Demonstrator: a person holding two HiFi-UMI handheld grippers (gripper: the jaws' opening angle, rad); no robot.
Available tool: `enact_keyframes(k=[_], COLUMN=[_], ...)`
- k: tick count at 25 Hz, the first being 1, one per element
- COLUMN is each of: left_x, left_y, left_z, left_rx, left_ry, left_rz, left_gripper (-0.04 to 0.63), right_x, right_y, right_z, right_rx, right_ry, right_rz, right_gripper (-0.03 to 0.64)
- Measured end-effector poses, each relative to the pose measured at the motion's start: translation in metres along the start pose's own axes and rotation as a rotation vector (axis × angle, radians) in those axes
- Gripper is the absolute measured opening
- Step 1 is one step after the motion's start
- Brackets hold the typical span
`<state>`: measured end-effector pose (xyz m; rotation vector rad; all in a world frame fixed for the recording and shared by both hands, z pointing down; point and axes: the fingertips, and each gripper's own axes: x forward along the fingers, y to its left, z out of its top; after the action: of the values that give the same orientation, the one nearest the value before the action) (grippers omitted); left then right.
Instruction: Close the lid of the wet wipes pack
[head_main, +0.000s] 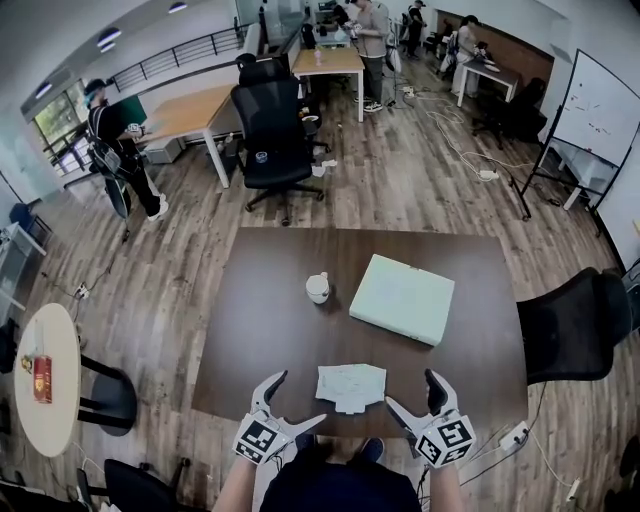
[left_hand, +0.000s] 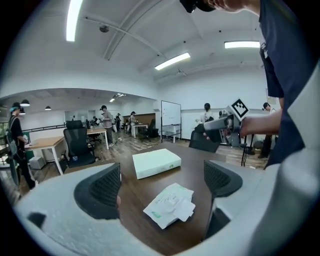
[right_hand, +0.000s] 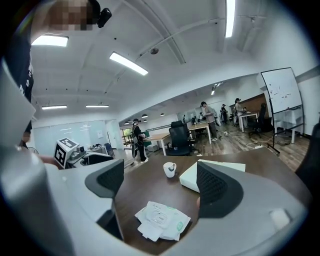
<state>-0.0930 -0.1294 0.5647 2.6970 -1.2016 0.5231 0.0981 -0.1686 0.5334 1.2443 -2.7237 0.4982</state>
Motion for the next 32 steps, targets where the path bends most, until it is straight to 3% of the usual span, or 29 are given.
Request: enact_keyframes(k=[15,22,27,32], left_x=[0.064,0.105,0.115,0.136], left_y=[0.0,0.005,0.001,0.001], left_z=[-0.091,-0.137,-0.185,-0.204], left_rx=[0.418,0.425,0.474,0.472], left_ry=[0.302,0.357,0.497,0.538], left_rz=[-0.273,-0.348,-0.492,-0.531], left_gripper=[0.462,0.373,0.383,0.353], right_x=[0.029,0.036,0.037,0.029], right_y=[0.014,0.017,0.021,0.011], right_z=[-0.032,-0.045,-0.054,-0.066], right_rx=[0.02,0.008,0.011,0.023], right_ry=[0.061,0.086,0.108,0.134], right_rz=[-0.015,-0.018,-0.025,-0.05], right_gripper=[0.453,0.439,0.437,0.426])
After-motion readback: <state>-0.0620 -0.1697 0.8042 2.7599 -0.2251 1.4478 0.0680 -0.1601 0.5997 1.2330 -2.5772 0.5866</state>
